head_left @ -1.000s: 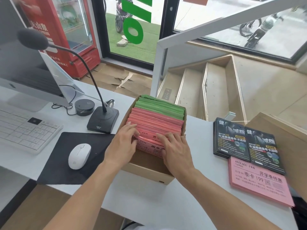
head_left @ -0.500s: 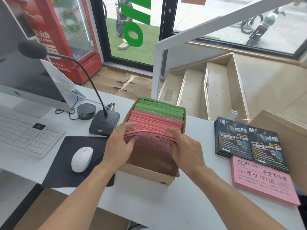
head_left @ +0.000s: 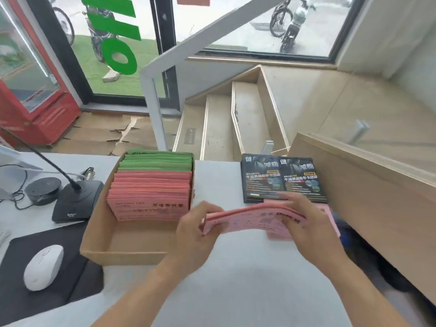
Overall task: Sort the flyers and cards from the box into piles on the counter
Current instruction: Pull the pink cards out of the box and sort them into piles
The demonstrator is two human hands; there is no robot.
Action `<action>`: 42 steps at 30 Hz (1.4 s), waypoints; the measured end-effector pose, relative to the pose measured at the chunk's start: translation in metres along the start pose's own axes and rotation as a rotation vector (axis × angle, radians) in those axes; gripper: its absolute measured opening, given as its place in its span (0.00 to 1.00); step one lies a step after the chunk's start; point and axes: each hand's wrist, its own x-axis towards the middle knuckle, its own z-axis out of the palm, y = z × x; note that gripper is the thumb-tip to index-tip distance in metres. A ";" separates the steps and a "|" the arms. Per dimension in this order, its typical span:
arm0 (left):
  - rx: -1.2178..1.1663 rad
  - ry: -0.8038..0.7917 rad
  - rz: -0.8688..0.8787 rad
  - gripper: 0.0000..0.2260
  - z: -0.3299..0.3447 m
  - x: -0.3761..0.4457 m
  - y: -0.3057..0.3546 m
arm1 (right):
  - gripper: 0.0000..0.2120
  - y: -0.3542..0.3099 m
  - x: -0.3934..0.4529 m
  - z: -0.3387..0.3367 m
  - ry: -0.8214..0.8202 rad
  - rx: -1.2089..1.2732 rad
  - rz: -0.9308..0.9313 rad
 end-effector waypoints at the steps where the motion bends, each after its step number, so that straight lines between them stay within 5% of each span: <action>1: -0.011 -0.072 -0.031 0.12 0.020 0.000 -0.003 | 0.31 0.018 -0.008 -0.011 -0.008 -0.036 0.034; 5: 0.007 -0.316 -0.155 0.09 0.089 -0.003 -0.022 | 0.29 0.075 -0.038 -0.038 -0.035 -0.144 0.164; 10: 0.042 -0.365 -0.185 0.07 0.136 -0.020 -0.031 | 0.24 0.118 -0.066 -0.047 -0.059 -0.122 0.288; 29: -0.023 -0.060 -0.371 0.30 0.168 -0.003 -0.033 | 0.26 0.145 -0.052 -0.046 0.146 0.177 0.440; 36: 0.070 -0.011 -0.401 0.34 0.191 0.056 -0.022 | 0.35 0.157 0.015 -0.046 0.169 -0.085 0.459; 42: 0.129 -0.032 -0.469 0.37 0.202 0.055 -0.045 | 0.33 0.171 0.028 -0.036 0.171 -0.311 0.496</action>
